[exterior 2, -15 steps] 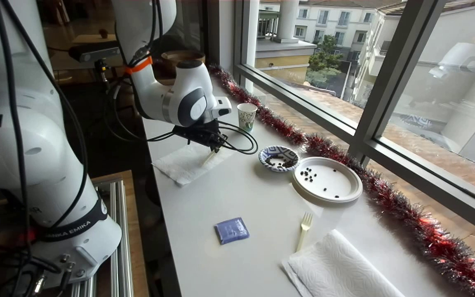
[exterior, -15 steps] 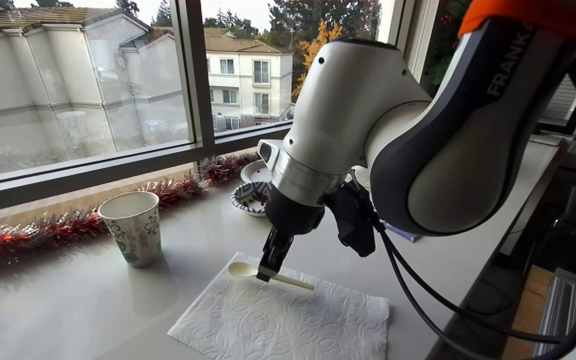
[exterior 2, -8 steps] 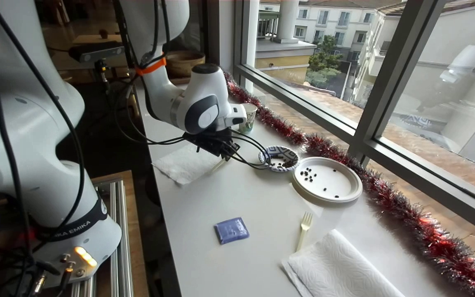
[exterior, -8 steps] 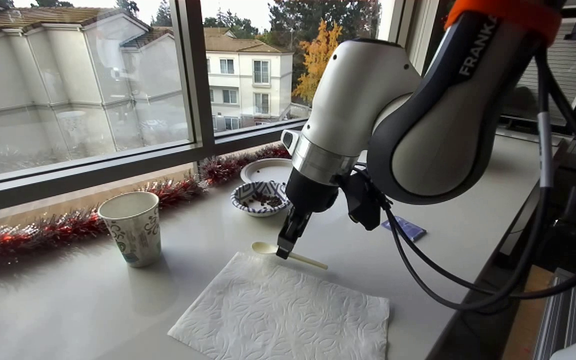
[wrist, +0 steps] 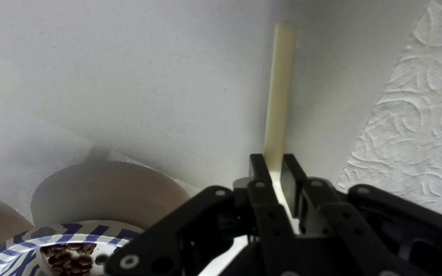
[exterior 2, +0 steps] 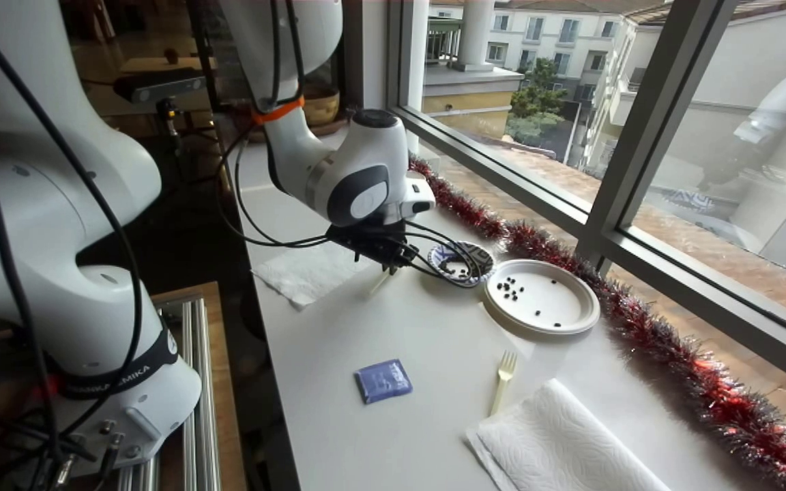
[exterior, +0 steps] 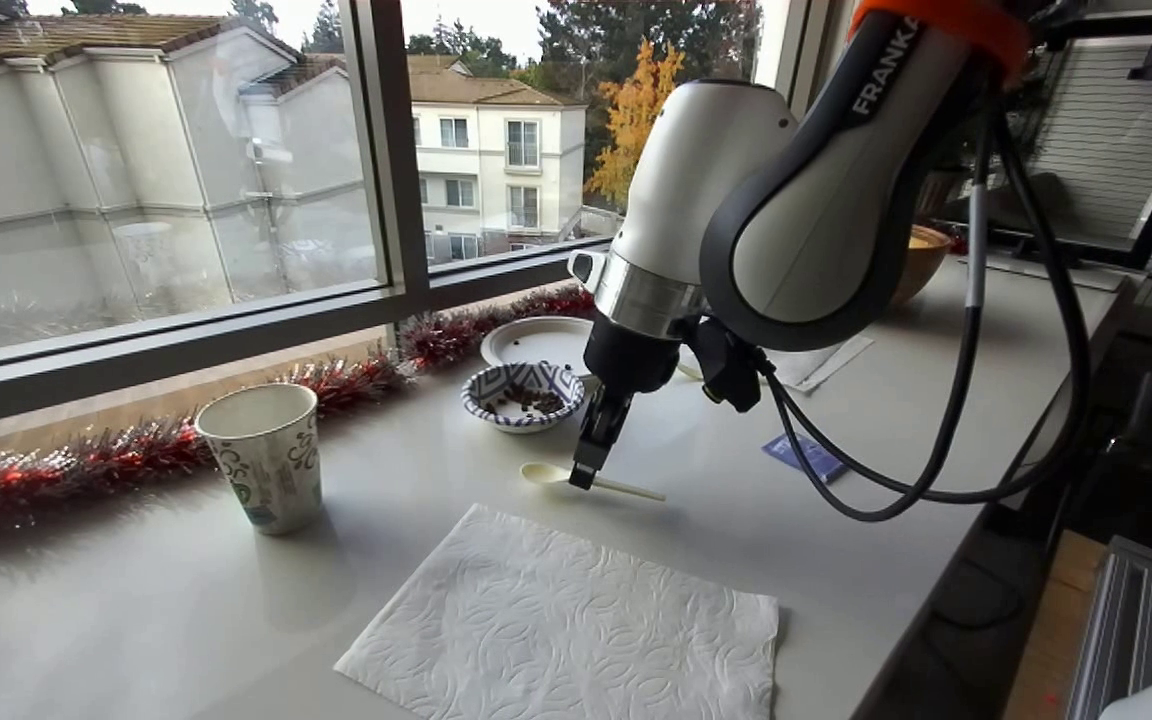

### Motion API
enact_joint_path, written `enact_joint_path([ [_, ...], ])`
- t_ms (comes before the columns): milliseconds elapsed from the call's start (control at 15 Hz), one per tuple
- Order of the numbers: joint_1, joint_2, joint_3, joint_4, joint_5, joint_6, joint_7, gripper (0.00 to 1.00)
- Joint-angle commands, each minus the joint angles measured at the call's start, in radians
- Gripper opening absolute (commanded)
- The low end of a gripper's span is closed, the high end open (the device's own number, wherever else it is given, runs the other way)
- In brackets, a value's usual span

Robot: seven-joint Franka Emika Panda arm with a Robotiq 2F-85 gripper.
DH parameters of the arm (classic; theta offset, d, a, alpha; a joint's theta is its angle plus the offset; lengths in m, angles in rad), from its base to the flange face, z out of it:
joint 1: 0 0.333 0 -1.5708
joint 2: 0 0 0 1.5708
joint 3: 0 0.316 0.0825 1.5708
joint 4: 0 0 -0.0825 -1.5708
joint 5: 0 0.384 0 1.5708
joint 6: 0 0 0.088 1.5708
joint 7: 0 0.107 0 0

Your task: Remove the spoon from the napkin and use it to take some coffee beans from the bowl and put them in the coffee cup.

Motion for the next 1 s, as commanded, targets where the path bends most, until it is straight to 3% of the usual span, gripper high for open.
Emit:
enact_joint_path([
  [0,-0.004,-0.009,0.016,-0.002,0.004,-0.015,0.0,0.04],
  [467,-0.201,-0.156,0.268,-0.013,0.057,-0.054,-0.004,0.04],
  [667,-0.251,-0.211,0.297,0.028,0.071,-0.096,-0.002,0.04],
  [933,-0.257,-0.304,0.292,0.099,0.079,-0.169,0.008,0.04],
])
